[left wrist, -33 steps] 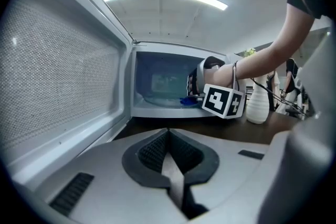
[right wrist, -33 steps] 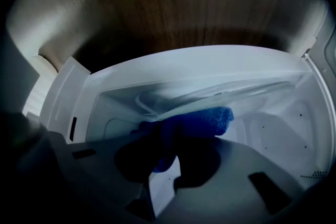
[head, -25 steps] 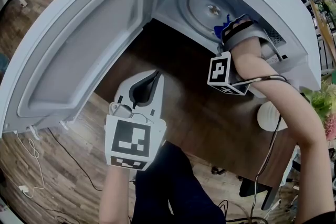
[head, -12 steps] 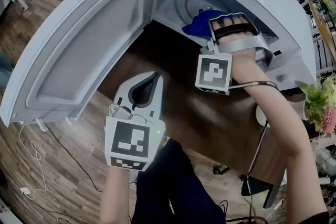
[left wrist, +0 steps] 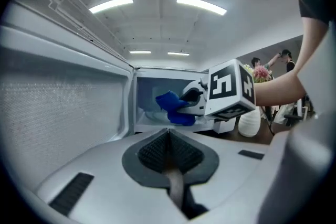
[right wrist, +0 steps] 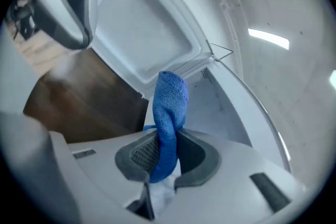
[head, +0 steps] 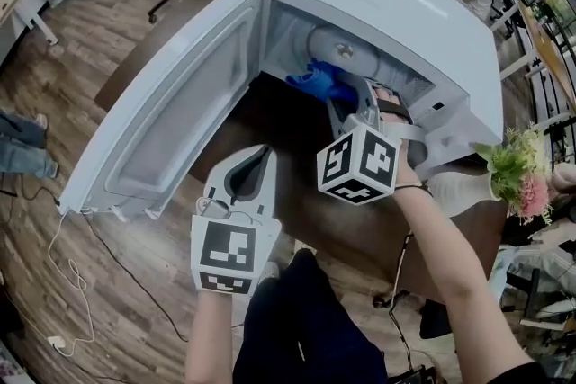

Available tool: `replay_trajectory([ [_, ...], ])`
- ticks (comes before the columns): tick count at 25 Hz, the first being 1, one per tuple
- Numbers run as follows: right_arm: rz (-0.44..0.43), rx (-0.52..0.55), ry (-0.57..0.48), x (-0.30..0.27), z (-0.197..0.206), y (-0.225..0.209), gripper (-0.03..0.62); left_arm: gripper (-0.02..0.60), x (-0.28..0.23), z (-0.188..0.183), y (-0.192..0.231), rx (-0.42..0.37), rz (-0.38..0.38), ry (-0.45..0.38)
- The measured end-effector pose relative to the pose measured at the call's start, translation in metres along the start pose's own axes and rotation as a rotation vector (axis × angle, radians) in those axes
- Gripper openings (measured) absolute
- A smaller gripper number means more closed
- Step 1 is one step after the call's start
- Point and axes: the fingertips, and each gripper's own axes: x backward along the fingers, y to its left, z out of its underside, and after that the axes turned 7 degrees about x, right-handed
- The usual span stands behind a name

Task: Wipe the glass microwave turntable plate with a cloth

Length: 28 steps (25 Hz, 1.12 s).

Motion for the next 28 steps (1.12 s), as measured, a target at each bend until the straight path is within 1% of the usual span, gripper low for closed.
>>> replay_trajectory([
  [3, -0.045, -0.246, -0.058, 0.028, -0.005, 0.0, 0.051, 0.008, 0.011, -0.016, -0.007, 0.005, 0.006, -0.005],
  [6, -0.062, -0.451, -0.111, 0.057, -0.006, -0.004, 0.051, 0.008, 0.018, -0.03, -0.015, -0.001, 0.013, -0.008],
  [10, -0.053, -0.668, -0.179, 0.096, -0.004, -0.015, 0.051, 0.008, 0.023, -0.05, -0.027, -0.005, 0.028, -0.021],
  [15, 0.007, -0.923, -0.254, 0.145, 0.016, -0.028, 0.051, 0.008, 0.024, -0.072, -0.052, -0.01, 0.066, -0.055],
  [18, 0.082, -1.041, -0.291, 0.176, 0.034, -0.03, 0.051, 0.008, 0.02, -0.082, -0.065, 0.034, 0.101, -0.076],
  [20, 0.151, -1.125, -0.283, 0.194, 0.052, -0.028, 0.051, 0.008, 0.015, -0.087, -0.072, 0.069, 0.137, -0.087],
  [22, 0.209, -1.196, -0.26, 0.209, 0.071, -0.021, 0.051, 0.008, 0.012, -0.089, -0.077, 0.059, 0.143, -0.091],
  [24, 0.259, -1.232, -0.235, 0.221, 0.089, -0.014, 0.051, 0.008, 0.01, -0.089, -0.082, 0.027, 0.142, -0.091],
  [28, 0.34, -1.275, -0.194, 0.24, 0.125, -0.008, 0.051, 0.008, -0.003, -0.091, -0.104, 0.043, 0.203, -0.108],
])
